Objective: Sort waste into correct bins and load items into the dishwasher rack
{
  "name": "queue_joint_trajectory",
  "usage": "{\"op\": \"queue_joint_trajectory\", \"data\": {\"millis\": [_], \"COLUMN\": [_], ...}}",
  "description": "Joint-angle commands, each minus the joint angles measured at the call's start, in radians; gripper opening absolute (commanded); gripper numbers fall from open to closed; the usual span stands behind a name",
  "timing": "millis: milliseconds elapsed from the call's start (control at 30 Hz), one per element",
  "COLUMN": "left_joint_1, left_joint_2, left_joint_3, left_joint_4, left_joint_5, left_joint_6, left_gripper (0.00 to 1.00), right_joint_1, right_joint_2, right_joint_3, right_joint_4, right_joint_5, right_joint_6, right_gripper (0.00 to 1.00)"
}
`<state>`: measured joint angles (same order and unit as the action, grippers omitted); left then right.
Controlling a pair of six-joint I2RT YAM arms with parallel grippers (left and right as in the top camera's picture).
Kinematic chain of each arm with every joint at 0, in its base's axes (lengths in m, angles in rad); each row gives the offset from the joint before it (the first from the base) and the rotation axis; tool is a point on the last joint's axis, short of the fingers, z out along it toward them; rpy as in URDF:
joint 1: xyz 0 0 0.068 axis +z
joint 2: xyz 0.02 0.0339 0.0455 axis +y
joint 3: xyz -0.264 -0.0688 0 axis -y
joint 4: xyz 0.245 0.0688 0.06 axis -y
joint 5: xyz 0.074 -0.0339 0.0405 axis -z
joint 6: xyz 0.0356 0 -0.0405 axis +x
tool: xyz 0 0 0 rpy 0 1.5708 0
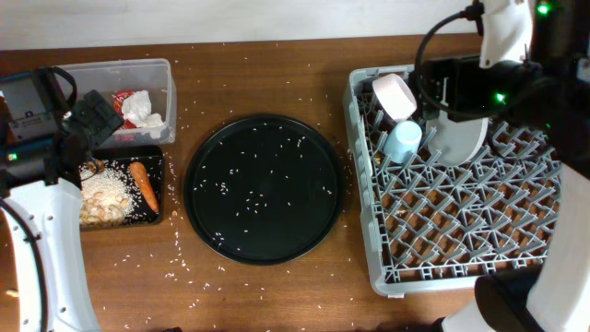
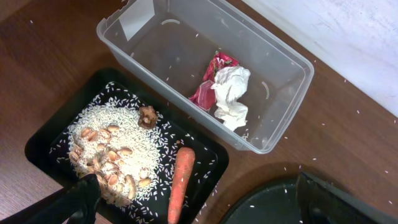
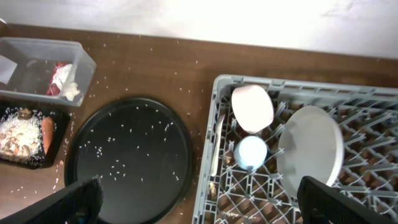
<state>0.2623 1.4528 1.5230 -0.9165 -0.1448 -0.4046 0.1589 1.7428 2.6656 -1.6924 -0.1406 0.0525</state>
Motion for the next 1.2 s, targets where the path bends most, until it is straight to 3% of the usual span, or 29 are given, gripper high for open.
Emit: {"op": "queue_joint_trajectory", "data": {"millis": [0, 133, 267, 433, 567, 800, 900, 1033, 1167], "left_joint_1": [0.001, 0.001, 0.001, 0.001, 0.001, 0.001, 0.001, 0.001, 0.001], "left_joint_2": [0.003, 0.003, 0.003, 0.003, 0.003, 0.003, 0.003, 0.003, 0.003], "left_joint_3": [0.001, 0.001, 0.001, 0.001, 0.001, 0.001, 0.001, 0.001, 0.001], "left_joint_4": [0.002, 0.002, 0.002, 0.002, 0.002, 0.002, 0.002, 0.002, 0.002], "left_joint_5": [0.01, 0.01, 0.01, 0.01, 0.01, 0.01, 0.01, 0.01, 0.01], "left_joint_6": [0.005, 0.005, 0.005, 0.005, 0.005, 0.005, 0.005, 0.005, 0.005], "left_gripper": [0.99, 0.99, 0.99, 0.99, 0.99, 0.99, 0.99, 0.99, 0.99], "right_joint_1": [0.004, 0.005, 0.031, 0.031, 0.027, -0.164, -0.209, -0.213, -0.212], "right_joint_2": [0.029, 0.037, 0.03, -0.023, -0.238, -0.782, -1.104, -1.394, -1.617], "right_joint_3": [-0.01, -0.05, -0.077, -0.149, -0.574, -1.523, -1.978, -2.336, -2.586], "right_joint_4": [-0.006, 0.008, 0.205, 0.322, 0.631, 1.187, 1.422, 1.55, 1.683], "right_joint_5": [0.043, 0.097, 0.153, 0.157, 0.156, 0.016, 0.011, 0.005, -0.01], "right_joint_6": [-0.023, -0.023, -0.031, -0.084, -0.124, -0.124, -0.123, -0.124, -0.123], "right_gripper": [0.98, 0.99, 0.98, 0.98, 0.98, 0.99, 0.99, 0.98, 0.98]}}
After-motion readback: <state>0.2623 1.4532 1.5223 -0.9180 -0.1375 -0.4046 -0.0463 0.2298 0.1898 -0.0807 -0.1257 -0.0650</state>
